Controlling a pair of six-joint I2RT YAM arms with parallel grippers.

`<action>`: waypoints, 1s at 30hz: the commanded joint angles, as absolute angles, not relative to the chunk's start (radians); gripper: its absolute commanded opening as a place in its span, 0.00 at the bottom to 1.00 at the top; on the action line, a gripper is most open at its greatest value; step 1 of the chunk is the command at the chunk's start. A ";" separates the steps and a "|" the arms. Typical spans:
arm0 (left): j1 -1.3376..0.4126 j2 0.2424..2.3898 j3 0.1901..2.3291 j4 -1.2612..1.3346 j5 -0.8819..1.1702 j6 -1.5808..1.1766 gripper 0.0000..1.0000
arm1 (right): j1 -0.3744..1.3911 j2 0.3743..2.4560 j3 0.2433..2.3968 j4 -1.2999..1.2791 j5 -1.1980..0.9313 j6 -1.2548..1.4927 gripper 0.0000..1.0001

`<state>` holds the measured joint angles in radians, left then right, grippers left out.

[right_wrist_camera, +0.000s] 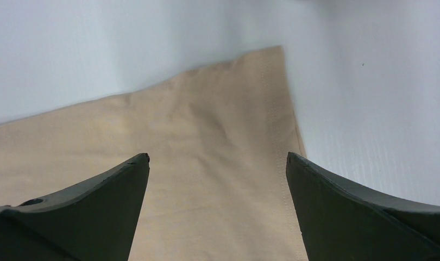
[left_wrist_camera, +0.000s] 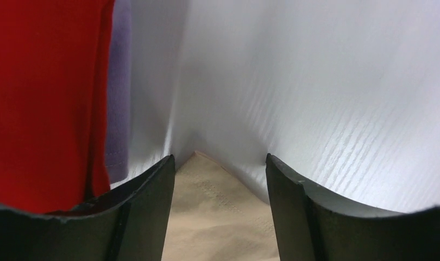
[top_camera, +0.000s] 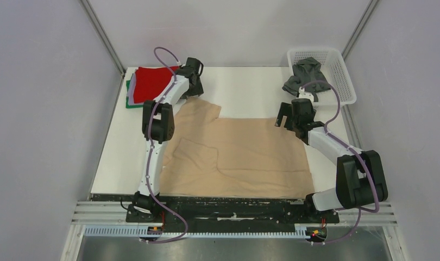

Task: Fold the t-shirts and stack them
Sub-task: Grab the side of the flattened tshirt furthest away from the robot with both arms

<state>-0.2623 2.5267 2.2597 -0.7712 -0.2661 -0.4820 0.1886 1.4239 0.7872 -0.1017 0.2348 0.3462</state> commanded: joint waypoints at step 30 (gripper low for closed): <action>-0.330 2.051 1.744 -0.606 -0.245 -0.461 0.02 | 0.168 1.747 1.047 -0.137 0.555 0.572 0.98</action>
<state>-0.3199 2.1799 1.8271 -0.7200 -0.2726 -0.4767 0.1726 1.6863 0.9710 -0.1402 0.4736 0.4988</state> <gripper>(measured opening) 0.034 0.979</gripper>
